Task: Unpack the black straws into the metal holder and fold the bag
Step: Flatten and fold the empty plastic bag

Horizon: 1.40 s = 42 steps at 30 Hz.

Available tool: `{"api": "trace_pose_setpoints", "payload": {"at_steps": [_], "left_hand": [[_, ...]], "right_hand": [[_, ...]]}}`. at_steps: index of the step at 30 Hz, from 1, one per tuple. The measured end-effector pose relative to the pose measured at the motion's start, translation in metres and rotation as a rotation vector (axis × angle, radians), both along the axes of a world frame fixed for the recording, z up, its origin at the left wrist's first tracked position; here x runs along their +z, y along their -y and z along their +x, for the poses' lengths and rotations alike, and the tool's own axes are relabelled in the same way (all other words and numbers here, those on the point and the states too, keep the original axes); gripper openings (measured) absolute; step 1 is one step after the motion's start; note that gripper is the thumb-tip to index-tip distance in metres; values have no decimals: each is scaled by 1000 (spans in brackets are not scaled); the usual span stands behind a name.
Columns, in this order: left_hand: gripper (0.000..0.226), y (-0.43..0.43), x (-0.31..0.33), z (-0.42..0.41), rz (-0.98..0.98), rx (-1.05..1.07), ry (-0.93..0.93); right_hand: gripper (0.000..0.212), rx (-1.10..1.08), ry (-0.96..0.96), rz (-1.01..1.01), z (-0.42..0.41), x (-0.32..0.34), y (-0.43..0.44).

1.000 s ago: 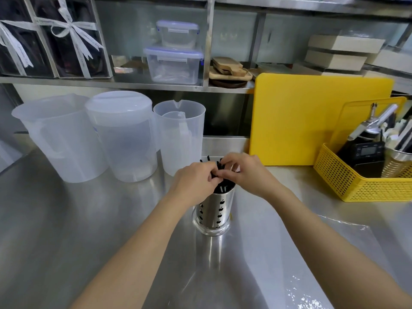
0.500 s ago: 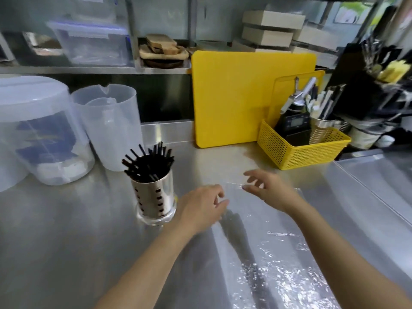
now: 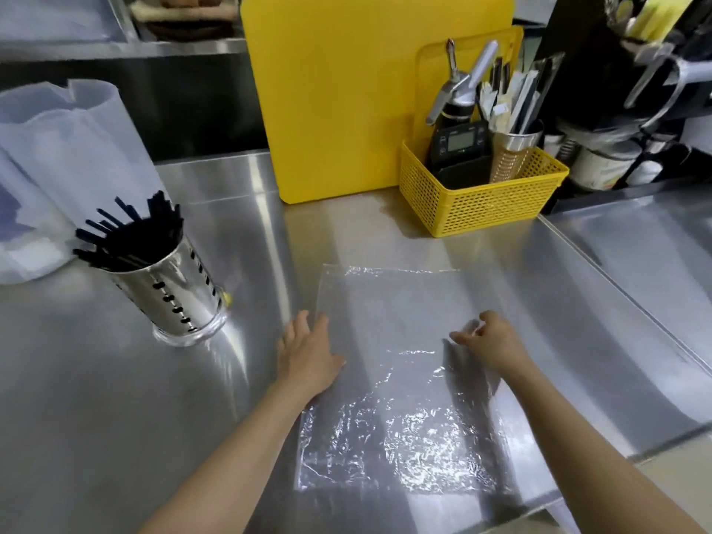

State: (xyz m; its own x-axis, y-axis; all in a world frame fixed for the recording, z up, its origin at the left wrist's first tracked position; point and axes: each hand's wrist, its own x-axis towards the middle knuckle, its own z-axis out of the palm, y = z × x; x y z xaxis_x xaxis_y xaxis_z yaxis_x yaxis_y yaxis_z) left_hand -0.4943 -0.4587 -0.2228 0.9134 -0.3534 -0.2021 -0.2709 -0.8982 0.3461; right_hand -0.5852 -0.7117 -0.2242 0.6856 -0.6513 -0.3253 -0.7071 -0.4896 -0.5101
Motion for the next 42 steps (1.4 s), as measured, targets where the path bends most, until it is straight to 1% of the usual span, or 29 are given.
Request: {"api": "trace_pose_setpoints", "payload": {"at_steps": [2,4,5,6,7,9,11,12,14,16,18,19,20,21,23,24,25,27,30,33,36,38,40,42], "left_hand": [[76,2,-3,-2,-1,100,-83],[82,2,-4,-3,-85,213,-121],[81,1,-3,-2,-149,270,-138],[75,0,-3,-1,-218,317,-163],[66,-1,-2,0,-275,353,-201],[47,-3,1,1,-371,393,-287],[24,-5,4,1,-490,400,-350],[19,-5,6,0,-554,388,-373],[22,-6,6,1,-650,363,-383],[22,-7,9,3,-677,354,-367],[31,-11,10,5,-666,339,-416],[47,-14,12,4,-643,333,-461],[56,-17,10,5,-619,323,-513],[51,-20,12,5,-593,291,-544],[11,-26,12,4,-591,245,-561],[13,-28,10,4,-622,251,-550],[20,-30,11,4,-651,274,-534],[24,-32,12,5,-703,318,-488],[20,-36,15,4,-678,274,-523],[12,-40,16,6,-779,231,-549],[28,-45,17,12,-925,233,-552],[42,-45,17,16,-953,237,-520],[60,-42,17,17,-934,228,-463],[60,-39,18,17,-966,248,-463]], "right_hand": [[54,-10,-10,21,-1,-6,0],[39,0,-31,70,0,-8,2],[29,9,-19,128,1,-8,3],[22,10,13,200,1,-7,4],[19,-4,64,277,1,-6,5],[21,-51,210,462,-1,-4,6],[23,-70,336,676,-3,-2,6],[20,-71,366,757,-5,-1,6],[13,-45,370,862,-6,4,7],[12,-4,351,936,-8,6,8],[11,42,318,948,-10,7,9],[11,57,300,939,-11,6,10],[13,63,283,924,-12,5,12],[15,66,267,907,-12,3,13],[17,70,250,886,-13,-1,16],[17,77,240,884,-13,-2,17],[16,88,227,883,-14,-3,18],[15,111,212,879,-14,-5,19],[12,131,226,855,-15,-9,22],[10,111,288,906,-16,-7,26],[19,51,387,1027,-16,-3,30],[22,10,446,1081,-15,-2,32],[33,4,467,1086,-14,-3,31],[41,6,474,1100,-13,-3,30]]}}
